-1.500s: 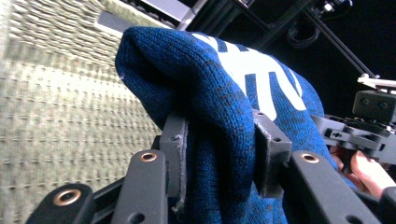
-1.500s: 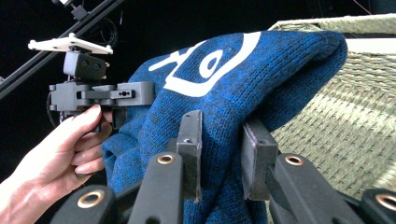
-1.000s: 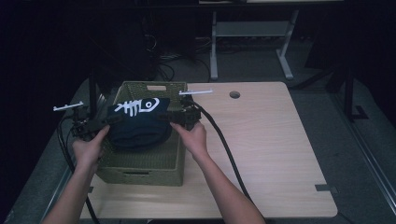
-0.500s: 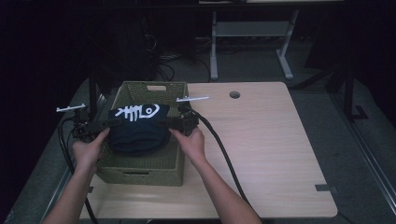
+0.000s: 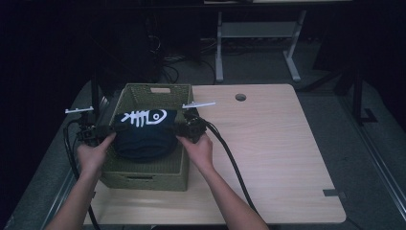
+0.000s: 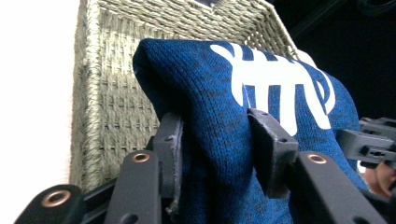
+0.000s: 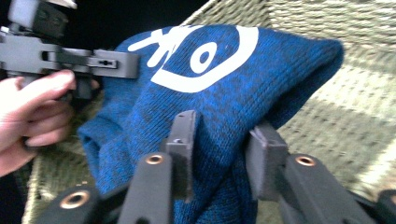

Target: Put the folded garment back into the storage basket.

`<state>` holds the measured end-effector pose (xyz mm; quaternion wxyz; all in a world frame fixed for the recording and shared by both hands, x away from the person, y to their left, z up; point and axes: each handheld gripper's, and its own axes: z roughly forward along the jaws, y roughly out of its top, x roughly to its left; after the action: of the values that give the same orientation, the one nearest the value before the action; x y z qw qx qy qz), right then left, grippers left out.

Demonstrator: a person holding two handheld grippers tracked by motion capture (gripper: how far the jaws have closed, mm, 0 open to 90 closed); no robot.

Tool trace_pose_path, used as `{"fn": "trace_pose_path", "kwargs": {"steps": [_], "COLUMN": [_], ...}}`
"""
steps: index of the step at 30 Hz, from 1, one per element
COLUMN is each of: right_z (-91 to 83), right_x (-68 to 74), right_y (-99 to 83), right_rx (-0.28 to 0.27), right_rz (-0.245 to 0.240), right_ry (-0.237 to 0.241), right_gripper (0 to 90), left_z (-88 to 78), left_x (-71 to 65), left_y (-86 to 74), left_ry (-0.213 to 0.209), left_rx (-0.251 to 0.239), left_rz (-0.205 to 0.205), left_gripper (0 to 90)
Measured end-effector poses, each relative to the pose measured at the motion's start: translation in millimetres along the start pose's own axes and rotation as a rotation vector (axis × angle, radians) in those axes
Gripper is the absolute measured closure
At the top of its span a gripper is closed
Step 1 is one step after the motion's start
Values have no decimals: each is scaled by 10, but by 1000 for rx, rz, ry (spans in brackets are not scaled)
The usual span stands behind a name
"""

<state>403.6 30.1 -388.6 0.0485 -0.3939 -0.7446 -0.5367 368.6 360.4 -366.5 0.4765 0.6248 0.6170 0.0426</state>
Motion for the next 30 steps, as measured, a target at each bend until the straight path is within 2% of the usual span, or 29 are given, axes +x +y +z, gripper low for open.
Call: {"fn": "trace_pose_path", "kwargs": {"steps": [1,2,4,10,11,18,22,24,29,30], "right_z": [0,-23,-59,-130,-183,-318,-399,-442,-576,-646], "right_x": [0,13,24,19,19,-13,-42,-57,-61,-71], "right_y": [0,8,25,48,77,135,150,157,135,122], "right_rx": [0,-5,-19,-34,-58,-90,-94,-103,-110,-120], "right_rz": [0,-11,-21,-36,-36,-29,-29,-35,-36,-35], "right_ry": [0,-34,-51,-82,-70,-43,-13,1,32,33], "right_gripper": [641,588,583,523,525,502,473,452,421,416], "left_z": [1,1,-8,-21,-22,-69,-95,-106,-141,-151], "left_x": [-5,-16,-16,-9,-3,-26,-88,-123,-284,-318], "left_y": [-1,-3,-2,7,8,-8,-28,-21,-7,-10], "left_ry": [8,29,43,41,33,-1,-14,-33,-57,-60], "left_rx": [-1,-6,-23,-36,-41,-84,-102,-105,-112,-116], "left_rz": [5,8,7,7,1,-3,19,19,63,76], "left_gripper": [569,530,513,489,488,483,476,473,461,461]}}
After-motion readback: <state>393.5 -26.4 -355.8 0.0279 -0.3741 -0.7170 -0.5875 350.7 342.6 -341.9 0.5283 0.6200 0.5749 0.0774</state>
